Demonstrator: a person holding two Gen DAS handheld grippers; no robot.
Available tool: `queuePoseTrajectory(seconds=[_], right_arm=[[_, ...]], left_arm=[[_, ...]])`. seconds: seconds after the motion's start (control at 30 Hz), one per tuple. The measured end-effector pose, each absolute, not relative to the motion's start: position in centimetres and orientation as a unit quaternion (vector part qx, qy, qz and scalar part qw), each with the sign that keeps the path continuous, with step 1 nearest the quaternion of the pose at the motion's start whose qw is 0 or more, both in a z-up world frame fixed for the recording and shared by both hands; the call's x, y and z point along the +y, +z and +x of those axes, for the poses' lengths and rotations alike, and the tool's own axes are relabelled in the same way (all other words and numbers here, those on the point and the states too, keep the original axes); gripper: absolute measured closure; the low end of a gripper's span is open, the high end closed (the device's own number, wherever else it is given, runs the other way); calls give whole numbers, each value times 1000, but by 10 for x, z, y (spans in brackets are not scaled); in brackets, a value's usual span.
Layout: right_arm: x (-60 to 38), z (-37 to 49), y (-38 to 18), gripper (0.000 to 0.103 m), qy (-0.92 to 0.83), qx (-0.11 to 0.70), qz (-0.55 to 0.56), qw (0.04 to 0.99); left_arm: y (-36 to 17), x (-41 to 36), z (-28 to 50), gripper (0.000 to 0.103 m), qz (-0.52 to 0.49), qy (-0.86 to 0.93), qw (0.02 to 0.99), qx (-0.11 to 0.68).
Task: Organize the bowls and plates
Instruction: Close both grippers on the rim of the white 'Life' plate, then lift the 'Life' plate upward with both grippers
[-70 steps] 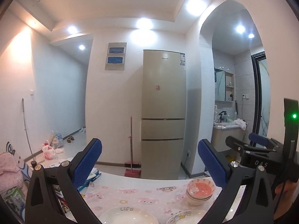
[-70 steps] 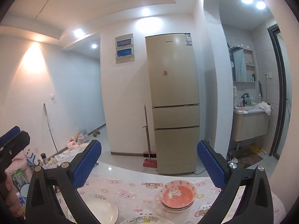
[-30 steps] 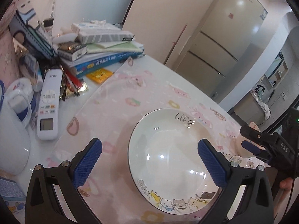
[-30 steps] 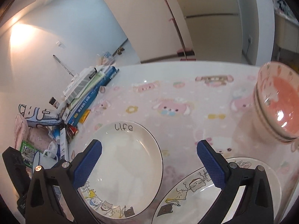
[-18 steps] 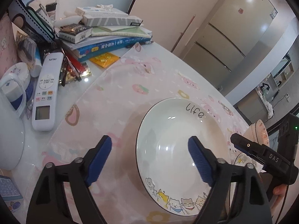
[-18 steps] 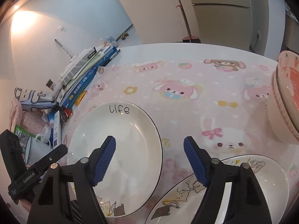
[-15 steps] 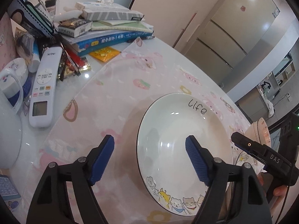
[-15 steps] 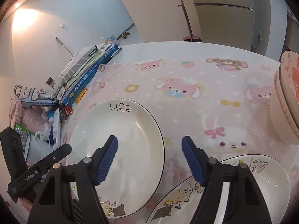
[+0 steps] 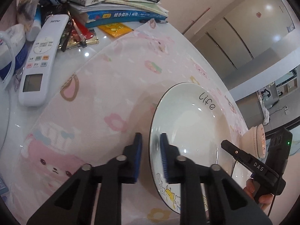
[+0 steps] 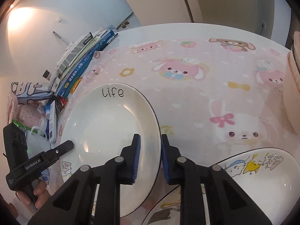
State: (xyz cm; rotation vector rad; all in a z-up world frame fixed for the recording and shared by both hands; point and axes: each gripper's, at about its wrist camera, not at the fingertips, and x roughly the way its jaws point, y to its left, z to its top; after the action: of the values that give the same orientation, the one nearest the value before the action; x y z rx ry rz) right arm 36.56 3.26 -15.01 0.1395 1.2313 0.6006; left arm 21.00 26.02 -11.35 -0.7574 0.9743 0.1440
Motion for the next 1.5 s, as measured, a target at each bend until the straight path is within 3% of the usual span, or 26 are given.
queuePoseTrajectory(seconds=[0.1,0.83,1.5], right_arm=[[31,368,-151,90,278,568,67,772],[31,360,-132,90,272,554,47,785],[-14,318,-33,89,277,485,68,826]], left_arm=[[-115,260,210,94,-361,57,810,458],[-94,242,208,93,-287,79,854,427],[-26,217,179,92,-296,16,875,384]])
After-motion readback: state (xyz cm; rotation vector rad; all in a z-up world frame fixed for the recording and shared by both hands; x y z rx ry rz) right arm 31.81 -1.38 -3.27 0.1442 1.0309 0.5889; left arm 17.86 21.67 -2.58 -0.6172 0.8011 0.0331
